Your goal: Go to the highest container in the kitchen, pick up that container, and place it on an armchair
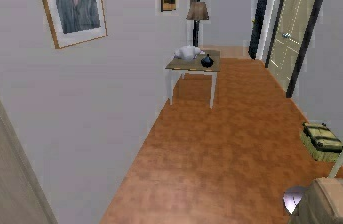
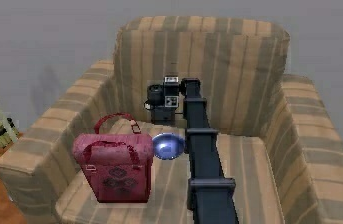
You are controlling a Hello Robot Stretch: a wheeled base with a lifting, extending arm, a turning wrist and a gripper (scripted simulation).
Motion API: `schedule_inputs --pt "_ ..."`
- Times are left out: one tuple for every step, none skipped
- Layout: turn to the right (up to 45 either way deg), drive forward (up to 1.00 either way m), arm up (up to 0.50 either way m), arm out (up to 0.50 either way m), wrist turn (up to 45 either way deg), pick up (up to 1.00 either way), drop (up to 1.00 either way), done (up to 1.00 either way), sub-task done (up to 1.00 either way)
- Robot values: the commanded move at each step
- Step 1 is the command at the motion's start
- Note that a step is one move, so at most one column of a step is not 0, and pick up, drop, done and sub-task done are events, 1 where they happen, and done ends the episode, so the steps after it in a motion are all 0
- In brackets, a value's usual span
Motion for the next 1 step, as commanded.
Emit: schedule_inputs --pt "0.0 0.0 0.0 0.0 0.0 0.0 0.0 1.0 0.0"
